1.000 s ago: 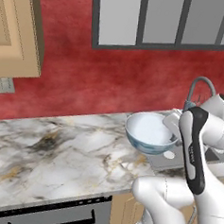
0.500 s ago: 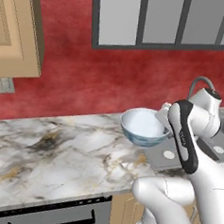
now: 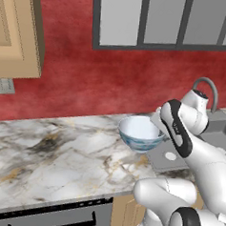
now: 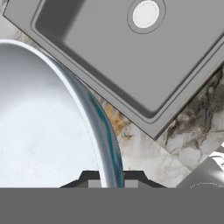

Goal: Pick the cup and bowl from the counter and place them on the counter next to the sink.

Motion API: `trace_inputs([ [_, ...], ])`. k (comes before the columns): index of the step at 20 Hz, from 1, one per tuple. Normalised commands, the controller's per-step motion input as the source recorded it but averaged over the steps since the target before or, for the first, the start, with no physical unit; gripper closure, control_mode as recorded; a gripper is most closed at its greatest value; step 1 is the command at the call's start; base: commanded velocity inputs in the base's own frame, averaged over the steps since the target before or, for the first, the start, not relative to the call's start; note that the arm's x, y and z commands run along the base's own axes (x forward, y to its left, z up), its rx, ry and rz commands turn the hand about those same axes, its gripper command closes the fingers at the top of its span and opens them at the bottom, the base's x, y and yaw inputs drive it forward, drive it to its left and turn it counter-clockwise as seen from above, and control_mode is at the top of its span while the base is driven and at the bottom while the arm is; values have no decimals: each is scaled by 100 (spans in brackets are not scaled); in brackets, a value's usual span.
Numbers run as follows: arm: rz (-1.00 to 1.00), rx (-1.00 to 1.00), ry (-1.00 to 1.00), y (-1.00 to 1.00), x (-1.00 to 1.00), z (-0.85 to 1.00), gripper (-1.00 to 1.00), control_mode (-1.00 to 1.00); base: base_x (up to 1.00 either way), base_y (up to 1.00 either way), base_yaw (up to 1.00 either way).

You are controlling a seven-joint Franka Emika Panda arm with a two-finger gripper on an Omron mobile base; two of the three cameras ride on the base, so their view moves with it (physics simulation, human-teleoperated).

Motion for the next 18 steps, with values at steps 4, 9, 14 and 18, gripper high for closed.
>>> trace_inputs([
  [4, 0, 0, 4, 15, 8, -40, 100, -100, 0, 0, 0],
  [9, 0, 0, 0, 17, 9, -47, 100, -100, 0, 0, 0],
  [14, 0, 0, 0, 16, 6, -58, 100, -100, 0, 0, 0],
  [18, 0, 0, 0, 3, 7, -47, 100, -100, 0, 0, 0],
])
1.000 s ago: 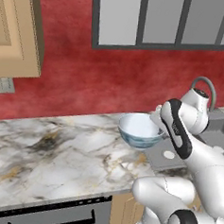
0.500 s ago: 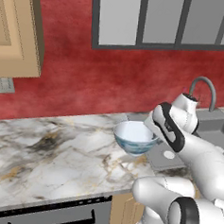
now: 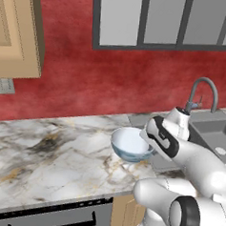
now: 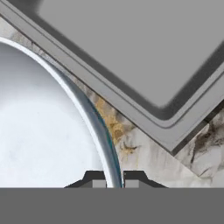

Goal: Pick the cup and bowl from the counter and place them on the counter next to the sink.

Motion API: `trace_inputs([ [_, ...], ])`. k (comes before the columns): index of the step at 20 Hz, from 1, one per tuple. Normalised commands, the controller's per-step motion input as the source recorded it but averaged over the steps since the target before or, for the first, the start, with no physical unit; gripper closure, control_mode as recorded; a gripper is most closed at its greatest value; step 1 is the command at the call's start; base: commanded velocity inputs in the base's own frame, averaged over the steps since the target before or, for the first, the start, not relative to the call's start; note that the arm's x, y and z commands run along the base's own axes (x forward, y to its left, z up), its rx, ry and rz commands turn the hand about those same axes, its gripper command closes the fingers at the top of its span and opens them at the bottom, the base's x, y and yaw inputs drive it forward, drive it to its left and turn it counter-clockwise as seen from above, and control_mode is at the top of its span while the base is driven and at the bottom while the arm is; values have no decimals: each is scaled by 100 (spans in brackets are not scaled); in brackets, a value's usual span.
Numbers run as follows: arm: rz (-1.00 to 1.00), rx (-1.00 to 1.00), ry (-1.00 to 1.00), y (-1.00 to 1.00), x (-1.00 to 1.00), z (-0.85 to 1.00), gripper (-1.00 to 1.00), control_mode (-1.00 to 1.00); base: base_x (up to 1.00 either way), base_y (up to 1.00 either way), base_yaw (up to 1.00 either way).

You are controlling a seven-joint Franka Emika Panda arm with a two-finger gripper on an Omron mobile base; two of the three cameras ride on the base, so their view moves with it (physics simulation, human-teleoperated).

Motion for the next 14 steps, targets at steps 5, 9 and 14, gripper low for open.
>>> trace_inputs([
  [5, 0, 0, 0, 0, 15, -37, 100, -100, 0, 0, 0],
  [9, 0, 0, 1, 0, 2, -10, 100, -100, 0, 0, 0],
  [14, 0, 0, 0, 0, 0, 0, -100, -100, 0, 0, 0],
])
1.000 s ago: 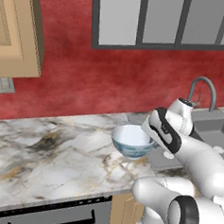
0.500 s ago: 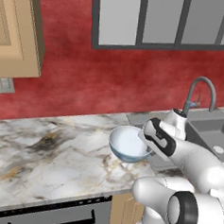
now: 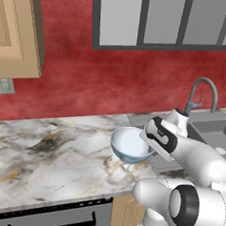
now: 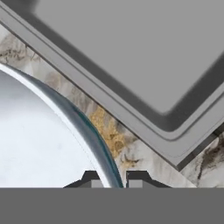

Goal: Pick the cup and bowl from the counter and place them on the counter next to the sink.

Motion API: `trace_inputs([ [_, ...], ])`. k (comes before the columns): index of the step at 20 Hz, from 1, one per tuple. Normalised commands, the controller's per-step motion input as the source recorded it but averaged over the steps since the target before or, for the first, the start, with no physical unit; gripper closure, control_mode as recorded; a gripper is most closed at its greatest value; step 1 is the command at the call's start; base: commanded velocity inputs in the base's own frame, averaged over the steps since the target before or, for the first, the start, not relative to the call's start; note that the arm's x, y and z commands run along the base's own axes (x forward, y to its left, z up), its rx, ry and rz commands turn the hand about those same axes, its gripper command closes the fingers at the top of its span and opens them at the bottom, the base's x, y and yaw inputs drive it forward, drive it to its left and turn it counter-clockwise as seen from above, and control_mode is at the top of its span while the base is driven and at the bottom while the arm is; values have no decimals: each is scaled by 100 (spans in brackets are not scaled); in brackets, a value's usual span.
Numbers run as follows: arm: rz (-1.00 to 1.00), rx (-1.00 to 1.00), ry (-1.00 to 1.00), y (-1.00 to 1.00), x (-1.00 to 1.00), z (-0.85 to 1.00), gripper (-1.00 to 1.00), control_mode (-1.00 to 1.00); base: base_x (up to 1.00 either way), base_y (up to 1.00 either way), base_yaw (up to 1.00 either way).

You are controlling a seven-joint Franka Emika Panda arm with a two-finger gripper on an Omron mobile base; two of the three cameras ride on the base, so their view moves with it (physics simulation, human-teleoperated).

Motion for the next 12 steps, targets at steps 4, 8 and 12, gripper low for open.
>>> trace_inputs([
  [4, 0, 0, 0, 0, 0, 0, -100, -100, 0, 0, 0],
  [8, 0, 0, -8, 0, -17, 21, -100, -100, 0, 0, 0],
  [12, 1, 0, -20, 0, -29, 59, -100, -100, 0, 0, 0],
])
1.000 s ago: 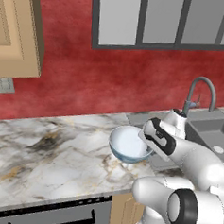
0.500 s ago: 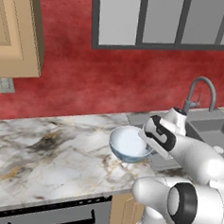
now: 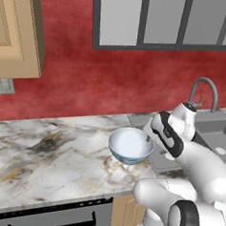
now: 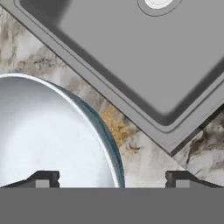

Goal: Pick the cup and bowl from the counter and place them on the counter next to the sink.

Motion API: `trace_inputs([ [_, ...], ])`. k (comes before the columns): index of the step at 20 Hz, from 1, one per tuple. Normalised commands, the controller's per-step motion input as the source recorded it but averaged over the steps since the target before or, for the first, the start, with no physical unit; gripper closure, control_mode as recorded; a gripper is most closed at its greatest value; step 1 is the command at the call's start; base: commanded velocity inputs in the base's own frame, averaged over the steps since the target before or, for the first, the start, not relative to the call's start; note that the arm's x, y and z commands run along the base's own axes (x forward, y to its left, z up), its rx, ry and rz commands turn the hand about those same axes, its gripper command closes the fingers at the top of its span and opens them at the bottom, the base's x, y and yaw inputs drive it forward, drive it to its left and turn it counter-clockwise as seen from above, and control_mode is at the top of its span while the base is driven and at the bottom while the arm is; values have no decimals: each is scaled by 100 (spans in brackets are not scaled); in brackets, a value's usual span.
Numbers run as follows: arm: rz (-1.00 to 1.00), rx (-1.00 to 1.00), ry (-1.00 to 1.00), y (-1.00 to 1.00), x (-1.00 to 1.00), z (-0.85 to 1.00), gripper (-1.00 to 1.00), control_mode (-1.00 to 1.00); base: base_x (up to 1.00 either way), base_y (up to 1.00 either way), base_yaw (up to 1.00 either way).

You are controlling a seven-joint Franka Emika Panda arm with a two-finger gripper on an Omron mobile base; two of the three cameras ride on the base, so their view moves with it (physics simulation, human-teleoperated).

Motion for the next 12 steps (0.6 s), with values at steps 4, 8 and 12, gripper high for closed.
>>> trace_inputs([
  [4, 15, 0, -34, 0, -52, 68, -100, -100, 0, 0, 0],
  [8, 32, 0, -28, 0, -76, 47, -100, -100, 0, 0, 0],
  [12, 38, -7, -18, 0, -71, 40, -100, -100, 0, 0, 0],
])
